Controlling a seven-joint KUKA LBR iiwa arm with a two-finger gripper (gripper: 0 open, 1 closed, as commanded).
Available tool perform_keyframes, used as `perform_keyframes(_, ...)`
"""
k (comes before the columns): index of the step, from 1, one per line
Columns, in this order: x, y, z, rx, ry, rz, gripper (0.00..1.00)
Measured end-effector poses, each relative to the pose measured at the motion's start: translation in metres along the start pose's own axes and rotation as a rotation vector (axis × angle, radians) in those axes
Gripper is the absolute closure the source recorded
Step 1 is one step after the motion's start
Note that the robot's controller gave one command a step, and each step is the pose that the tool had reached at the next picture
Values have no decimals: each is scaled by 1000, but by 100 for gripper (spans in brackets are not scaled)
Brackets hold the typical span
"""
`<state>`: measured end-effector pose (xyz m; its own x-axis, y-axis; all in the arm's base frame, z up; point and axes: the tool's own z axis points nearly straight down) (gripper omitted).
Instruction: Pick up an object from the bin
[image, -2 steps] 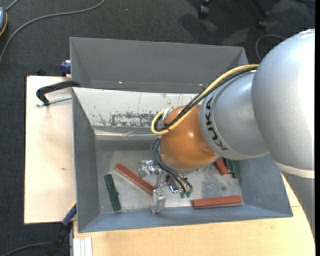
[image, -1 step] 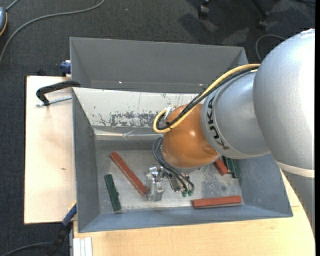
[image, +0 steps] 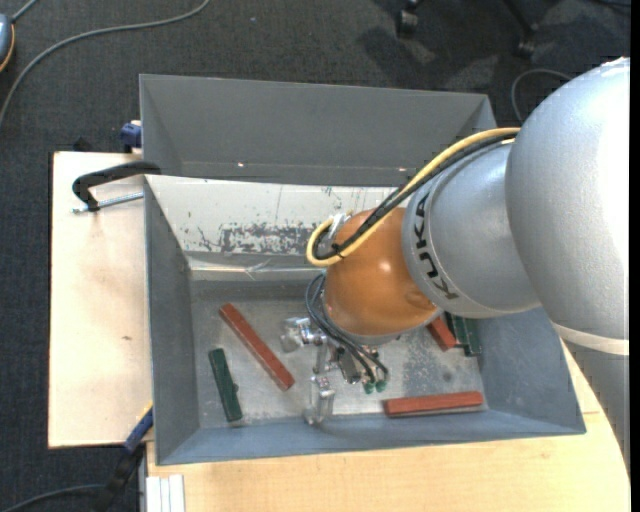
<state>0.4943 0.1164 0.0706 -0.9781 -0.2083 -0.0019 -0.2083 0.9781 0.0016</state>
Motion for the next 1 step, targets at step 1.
perform_keyframes(1, -67, 64, -1, -4, -9, 39, 0)
